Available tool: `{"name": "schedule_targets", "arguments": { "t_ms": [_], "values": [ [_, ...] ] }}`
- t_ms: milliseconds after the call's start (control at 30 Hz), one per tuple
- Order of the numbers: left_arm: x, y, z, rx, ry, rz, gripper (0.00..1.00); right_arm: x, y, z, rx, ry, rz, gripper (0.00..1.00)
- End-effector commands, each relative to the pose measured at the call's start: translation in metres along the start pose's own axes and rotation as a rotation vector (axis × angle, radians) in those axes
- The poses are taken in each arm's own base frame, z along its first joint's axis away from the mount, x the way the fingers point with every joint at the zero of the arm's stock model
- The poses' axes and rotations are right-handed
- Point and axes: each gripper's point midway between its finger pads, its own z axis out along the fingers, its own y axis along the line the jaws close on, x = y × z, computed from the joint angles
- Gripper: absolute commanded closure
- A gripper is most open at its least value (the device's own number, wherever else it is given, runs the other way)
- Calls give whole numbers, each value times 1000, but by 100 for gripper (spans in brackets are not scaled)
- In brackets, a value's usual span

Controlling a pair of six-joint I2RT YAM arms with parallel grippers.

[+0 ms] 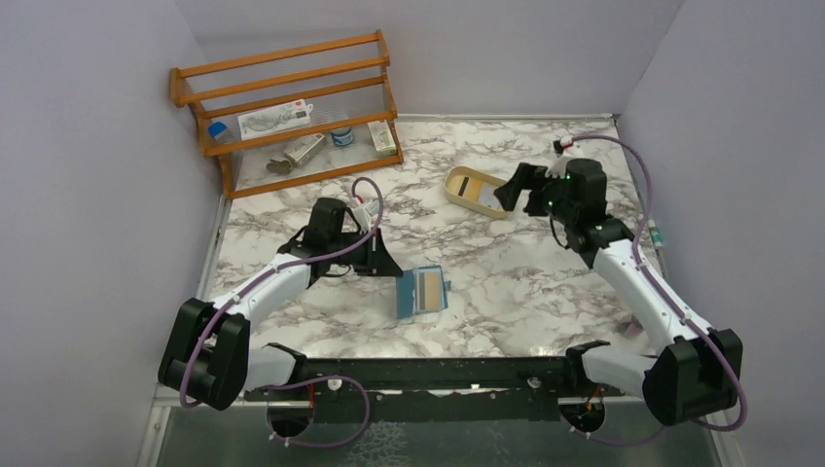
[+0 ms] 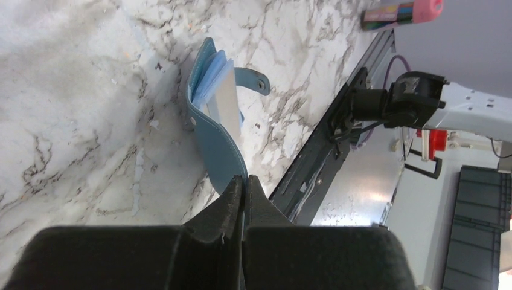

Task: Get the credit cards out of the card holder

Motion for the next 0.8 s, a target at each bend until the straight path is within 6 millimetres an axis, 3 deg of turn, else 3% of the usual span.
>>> {"name": "schedule_targets", "arguments": {
  "t_ms": [0,100,233,467,633,767],
  "values": [
    [-33,-22,-2,81,-135,29,100,73,63,-20,-277,182,-29,0],
    [-44,-29,2,119,-200,6,100,111,96,-34,-357,257,-70,1],
    [-48,-23,17,94,-229,-24,100,141,125,-53,-442,300,-40,4],
    [-22,-9,61,21,-142,-37,100,180,135,-55,-515,370,18,6],
    [-20,20,66,-115,-149,-38,100,203,130,-42,-462,427,58,7],
    [-15,32,63,-180,-137,-27,100,215,123,-34,-409,452,133,14]
  ]
}}
